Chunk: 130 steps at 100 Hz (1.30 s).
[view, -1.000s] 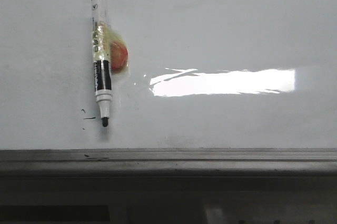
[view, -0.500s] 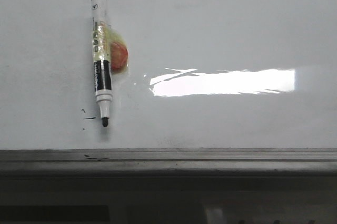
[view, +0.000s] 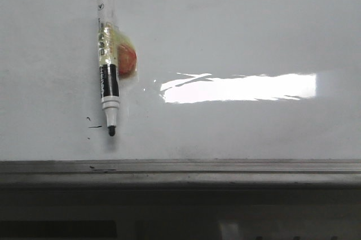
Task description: Write number 7 on whiteboard
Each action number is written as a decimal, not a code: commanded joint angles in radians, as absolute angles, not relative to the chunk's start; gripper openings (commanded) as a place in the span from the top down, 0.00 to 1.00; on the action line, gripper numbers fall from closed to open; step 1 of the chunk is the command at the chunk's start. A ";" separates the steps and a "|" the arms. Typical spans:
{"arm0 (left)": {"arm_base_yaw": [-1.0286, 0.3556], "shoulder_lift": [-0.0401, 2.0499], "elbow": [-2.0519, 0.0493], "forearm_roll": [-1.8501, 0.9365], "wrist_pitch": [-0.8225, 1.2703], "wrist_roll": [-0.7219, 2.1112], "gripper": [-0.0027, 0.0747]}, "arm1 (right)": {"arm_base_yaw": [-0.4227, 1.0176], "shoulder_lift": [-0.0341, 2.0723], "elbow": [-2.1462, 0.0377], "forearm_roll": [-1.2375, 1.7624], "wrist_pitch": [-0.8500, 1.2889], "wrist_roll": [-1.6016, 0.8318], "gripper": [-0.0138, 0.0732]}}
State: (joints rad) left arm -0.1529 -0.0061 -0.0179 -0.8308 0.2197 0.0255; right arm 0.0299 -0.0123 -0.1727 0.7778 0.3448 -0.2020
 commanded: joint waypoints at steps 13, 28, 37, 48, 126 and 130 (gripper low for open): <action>-0.151 0.077 -0.152 -0.725 0.305 0.032 0.66 | 0.032 -0.017 -0.329 0.670 0.510 -0.343 0.37; -0.151 0.226 -0.283 -0.705 0.410 0.168 0.66 | 0.032 -0.013 -0.412 0.514 0.583 -0.343 0.37; -0.154 0.335 -0.393 -0.705 0.460 0.197 0.66 | 0.032 0.017 -0.457 0.431 0.642 -0.343 0.37; -0.194 0.456 -0.514 -0.669 0.486 0.282 0.66 | 0.032 0.075 -0.497 0.377 0.679 -0.343 0.37; -0.651 1.164 -0.698 -0.981 0.293 0.413 0.44 | 0.032 0.167 -0.512 0.381 0.633 -0.343 0.37; -0.651 1.180 -0.698 -1.001 0.274 0.413 0.44 | 0.032 0.167 -0.512 0.381 0.634 -0.343 0.37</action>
State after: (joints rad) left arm -0.6410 1.1638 -0.6632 -0.9263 0.3617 0.4191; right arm 0.0299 0.1463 -0.4774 0.3753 0.7130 -0.3306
